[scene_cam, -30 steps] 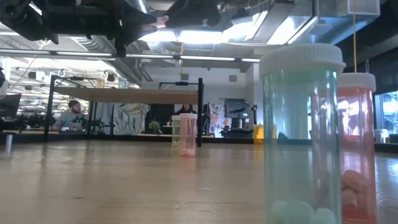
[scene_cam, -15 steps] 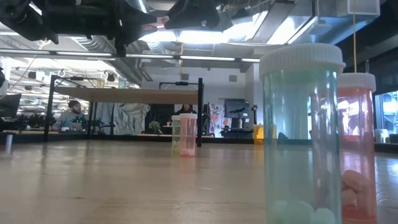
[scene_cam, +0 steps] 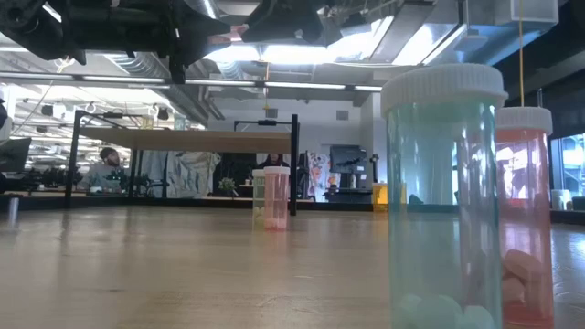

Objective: Pick and place medicine bottles onto shelf by color
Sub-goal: Put the top right small red pill bottle on the shelf

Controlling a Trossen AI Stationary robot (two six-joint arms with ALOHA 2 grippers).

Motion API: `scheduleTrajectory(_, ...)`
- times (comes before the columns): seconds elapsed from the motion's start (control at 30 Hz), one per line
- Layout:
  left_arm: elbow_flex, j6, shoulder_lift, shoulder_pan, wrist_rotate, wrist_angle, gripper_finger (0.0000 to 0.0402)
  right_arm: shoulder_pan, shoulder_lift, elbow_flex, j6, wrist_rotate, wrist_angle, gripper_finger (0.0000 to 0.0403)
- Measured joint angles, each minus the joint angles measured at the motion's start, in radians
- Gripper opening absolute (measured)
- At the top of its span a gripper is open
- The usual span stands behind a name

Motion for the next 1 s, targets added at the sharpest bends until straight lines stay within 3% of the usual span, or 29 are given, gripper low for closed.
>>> scheduleTrajectory(1.0, 0.0, -0.025, 0.0, 0.0, -0.003, -0.007, 0.0108, 0.0, 0.0, 0.0, 0.004, -0.003, 0.015, 0.016)
